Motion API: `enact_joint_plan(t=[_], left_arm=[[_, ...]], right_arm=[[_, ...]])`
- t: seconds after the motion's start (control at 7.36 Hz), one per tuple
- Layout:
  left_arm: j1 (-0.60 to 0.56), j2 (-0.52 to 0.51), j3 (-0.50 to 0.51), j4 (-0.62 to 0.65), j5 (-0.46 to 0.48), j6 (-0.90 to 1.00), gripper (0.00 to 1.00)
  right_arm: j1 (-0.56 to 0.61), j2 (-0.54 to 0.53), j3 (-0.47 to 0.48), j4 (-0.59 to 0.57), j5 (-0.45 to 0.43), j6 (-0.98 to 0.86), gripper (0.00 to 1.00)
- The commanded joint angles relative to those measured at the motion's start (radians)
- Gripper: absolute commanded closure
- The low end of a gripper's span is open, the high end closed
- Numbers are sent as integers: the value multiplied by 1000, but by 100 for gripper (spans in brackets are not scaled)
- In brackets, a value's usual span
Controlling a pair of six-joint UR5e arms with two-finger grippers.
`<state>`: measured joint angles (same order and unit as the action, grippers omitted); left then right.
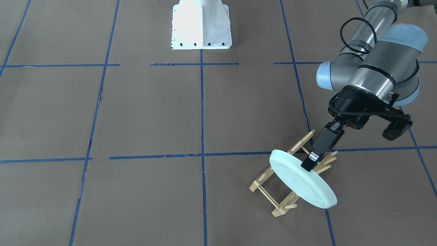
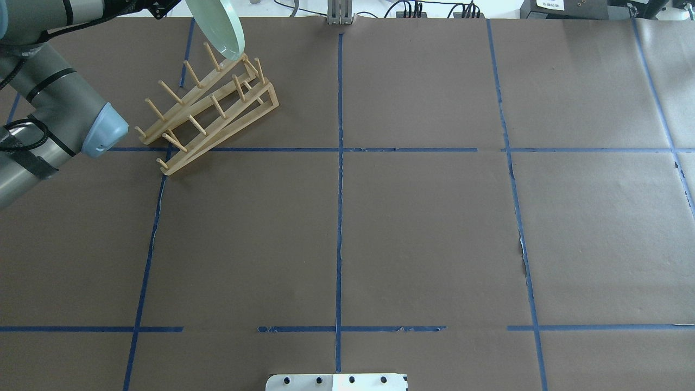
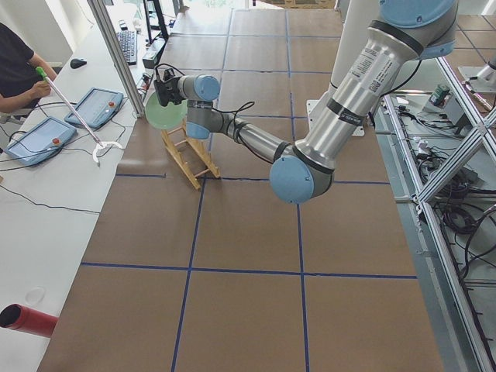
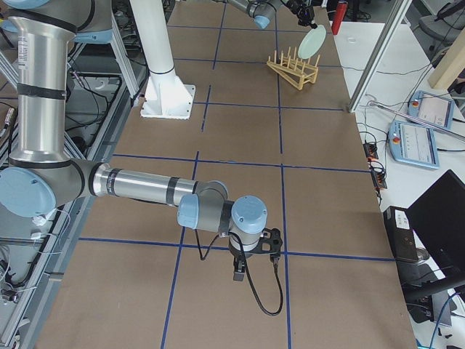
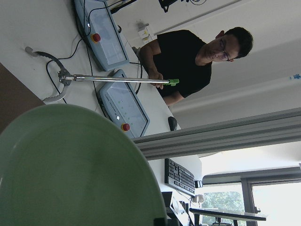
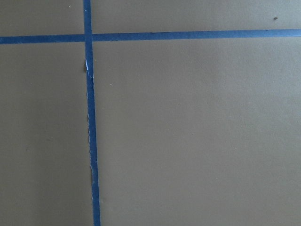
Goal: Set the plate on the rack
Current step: 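Lower the upright plate into the rack's slots with the left gripper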
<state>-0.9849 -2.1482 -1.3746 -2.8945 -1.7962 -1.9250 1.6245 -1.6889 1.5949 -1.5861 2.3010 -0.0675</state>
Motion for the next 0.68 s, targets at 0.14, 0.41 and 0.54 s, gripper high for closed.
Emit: enact_joint_plan(t=[0.14,0.41,0.54], left_arm=[[34,1,52,-43,29,17,100],[37,-1,77,-42,28,57,100],[48,-1,81,-42,28,60,100]], right_arm=[[0,0,0,0,0,0,0],[0,0,0,0,0,0,0],[0,0,0,0,0,0,0]])
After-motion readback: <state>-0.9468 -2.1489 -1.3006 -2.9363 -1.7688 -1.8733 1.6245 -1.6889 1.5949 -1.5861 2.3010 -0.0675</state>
